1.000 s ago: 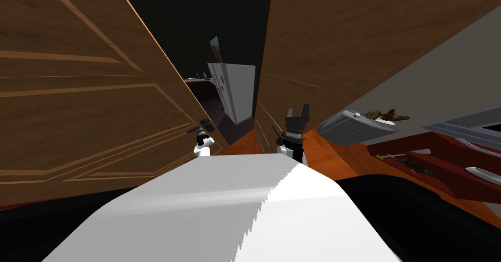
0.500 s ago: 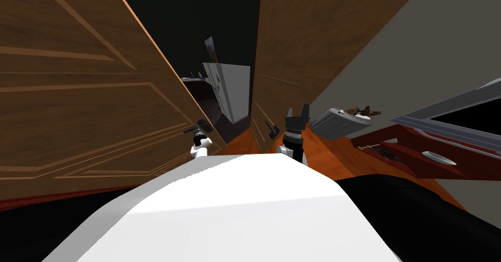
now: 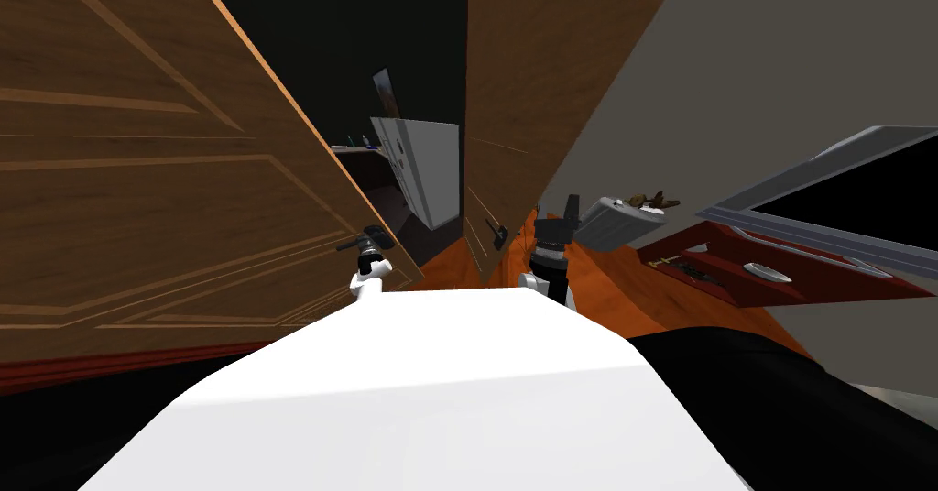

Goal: Pull the door open

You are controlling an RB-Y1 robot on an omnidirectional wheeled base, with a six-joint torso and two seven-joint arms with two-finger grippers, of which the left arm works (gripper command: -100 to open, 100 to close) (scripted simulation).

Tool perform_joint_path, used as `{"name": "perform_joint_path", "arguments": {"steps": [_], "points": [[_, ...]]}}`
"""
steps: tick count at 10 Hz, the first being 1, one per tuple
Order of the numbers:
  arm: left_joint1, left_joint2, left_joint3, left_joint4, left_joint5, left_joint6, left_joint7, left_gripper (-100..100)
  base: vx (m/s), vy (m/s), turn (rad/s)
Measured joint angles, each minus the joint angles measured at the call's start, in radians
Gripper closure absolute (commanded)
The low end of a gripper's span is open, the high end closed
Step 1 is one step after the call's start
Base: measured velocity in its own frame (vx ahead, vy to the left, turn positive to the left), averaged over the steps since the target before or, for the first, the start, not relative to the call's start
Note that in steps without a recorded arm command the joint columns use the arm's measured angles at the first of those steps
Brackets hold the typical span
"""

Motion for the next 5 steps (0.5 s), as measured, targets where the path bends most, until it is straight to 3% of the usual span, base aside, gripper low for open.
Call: {"name": "perform_joint_path", "arguments": {"steps": [5], "points": [[0.003,0.076,-0.064,0.056,0.017,-0.007,0.068,100,-0.097,0.004,-0.043]]}}
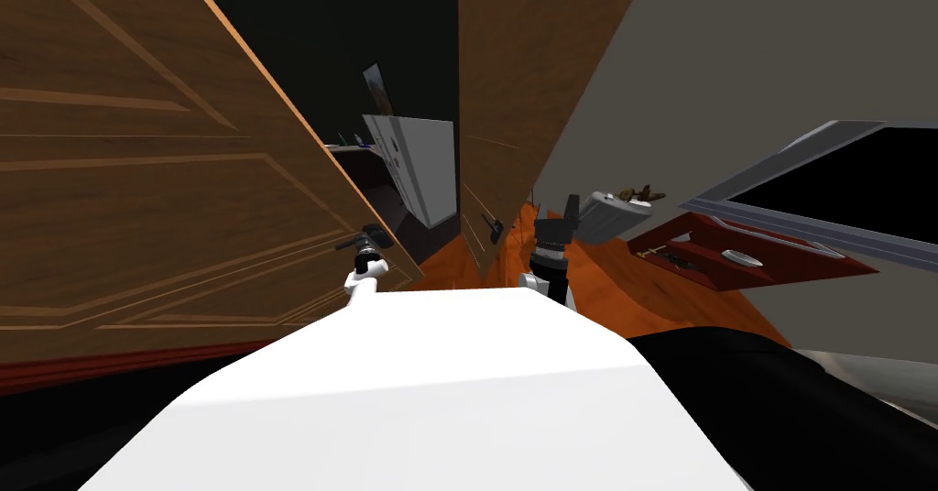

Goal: Pull the door open

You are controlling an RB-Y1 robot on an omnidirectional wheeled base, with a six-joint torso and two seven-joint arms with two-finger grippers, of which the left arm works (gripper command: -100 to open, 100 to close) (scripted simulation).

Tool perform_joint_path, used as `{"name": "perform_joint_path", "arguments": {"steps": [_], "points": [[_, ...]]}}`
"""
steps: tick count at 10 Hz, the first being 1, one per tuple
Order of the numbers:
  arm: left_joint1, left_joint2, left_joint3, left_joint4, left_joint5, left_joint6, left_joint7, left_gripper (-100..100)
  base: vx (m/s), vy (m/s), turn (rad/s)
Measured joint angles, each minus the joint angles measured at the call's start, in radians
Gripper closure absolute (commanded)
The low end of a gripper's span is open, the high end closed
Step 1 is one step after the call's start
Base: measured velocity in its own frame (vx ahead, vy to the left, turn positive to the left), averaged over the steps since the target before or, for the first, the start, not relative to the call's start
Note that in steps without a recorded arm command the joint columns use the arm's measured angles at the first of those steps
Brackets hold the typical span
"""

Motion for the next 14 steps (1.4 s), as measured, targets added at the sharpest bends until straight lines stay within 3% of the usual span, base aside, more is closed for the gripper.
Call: {"name": "perform_joint_path", "arguments": {"steps": [3,6,14], "points": [[0.012,0.038,-0.052,0.023,0.012,0.006,0.051,100,-0.081,0.033,-0.035],[0.007,0.043,-0.074,0.024,0.011,0.004,0.063,100,-0.222,0.028,-0.102],[0.009,0.062,-0.187,0.041,0.005,-0.005,0.119,100,-0.200,0.013,-0.075]]}}
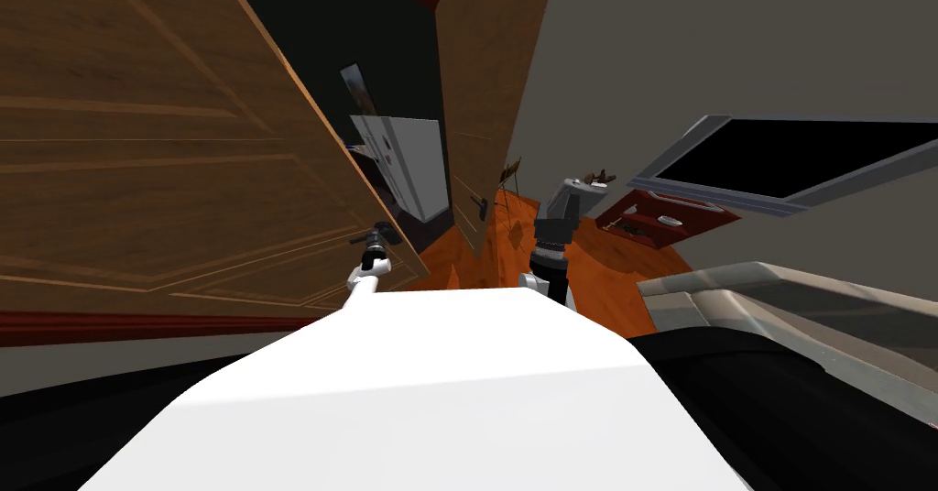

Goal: Pull the door open

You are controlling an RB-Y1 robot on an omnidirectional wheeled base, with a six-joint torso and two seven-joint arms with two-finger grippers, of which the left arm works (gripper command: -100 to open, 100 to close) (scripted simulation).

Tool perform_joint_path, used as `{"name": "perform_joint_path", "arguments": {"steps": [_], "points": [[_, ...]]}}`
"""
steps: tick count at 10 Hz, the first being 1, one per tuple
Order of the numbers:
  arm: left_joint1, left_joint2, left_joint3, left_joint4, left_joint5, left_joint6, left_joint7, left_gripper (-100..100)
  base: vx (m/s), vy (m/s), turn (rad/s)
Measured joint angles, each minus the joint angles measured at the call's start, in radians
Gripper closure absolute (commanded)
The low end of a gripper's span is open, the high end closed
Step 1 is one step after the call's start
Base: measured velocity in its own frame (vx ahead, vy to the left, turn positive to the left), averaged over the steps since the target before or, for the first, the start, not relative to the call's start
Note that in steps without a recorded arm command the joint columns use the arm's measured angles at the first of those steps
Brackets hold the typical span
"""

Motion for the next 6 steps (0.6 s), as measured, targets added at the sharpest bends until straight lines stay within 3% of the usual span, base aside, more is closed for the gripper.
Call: {"name": "perform_joint_path", "arguments": {"steps": [6], "points": [[0.004,0.014,-0.050,0.002,-0.004,-0.007,0.033,100,-0.200,0.025,-0.102]]}}
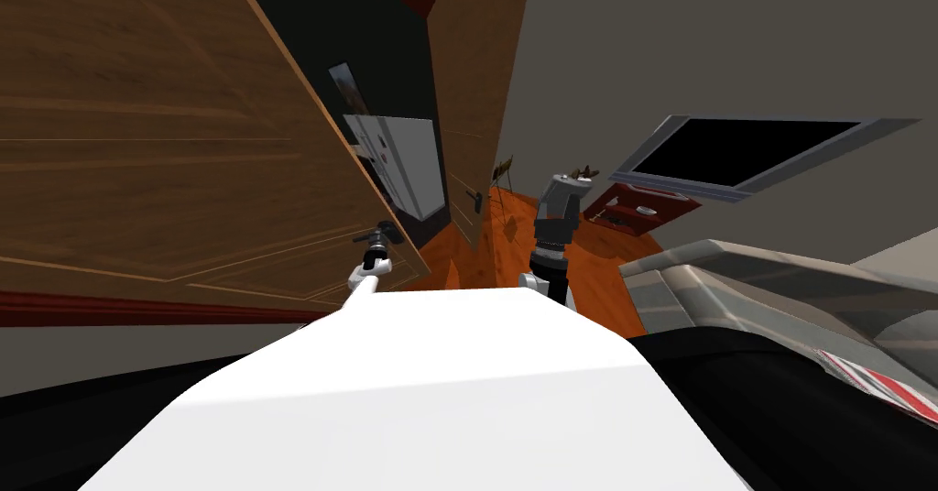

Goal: Pull the door open

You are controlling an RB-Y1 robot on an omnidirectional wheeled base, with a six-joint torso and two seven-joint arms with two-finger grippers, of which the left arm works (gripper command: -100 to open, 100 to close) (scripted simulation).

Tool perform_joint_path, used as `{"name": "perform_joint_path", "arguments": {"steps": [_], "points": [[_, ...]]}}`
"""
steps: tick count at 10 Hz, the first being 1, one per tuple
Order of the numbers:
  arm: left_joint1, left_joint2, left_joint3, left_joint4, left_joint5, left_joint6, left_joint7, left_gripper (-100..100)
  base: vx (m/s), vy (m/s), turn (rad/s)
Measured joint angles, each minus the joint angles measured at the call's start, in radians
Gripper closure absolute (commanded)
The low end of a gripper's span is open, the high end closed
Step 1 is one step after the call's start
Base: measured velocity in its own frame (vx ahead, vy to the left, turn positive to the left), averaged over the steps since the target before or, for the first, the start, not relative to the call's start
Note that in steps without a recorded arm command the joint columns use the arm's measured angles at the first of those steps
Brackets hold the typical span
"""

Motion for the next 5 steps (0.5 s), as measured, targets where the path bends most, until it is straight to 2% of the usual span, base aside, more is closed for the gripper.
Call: {"name": "perform_joint_path", "arguments": {"steps": [4,5], "points": [[0.006,0.018,-0.049,0.002,-0.004,-0.008,0.035,100,-0.220,0.021,-0.096],[0.007,0.021,-0.058,0.002,-0.005,-0.009,0.041,100,-0.094,0.003,-0.038]]}}
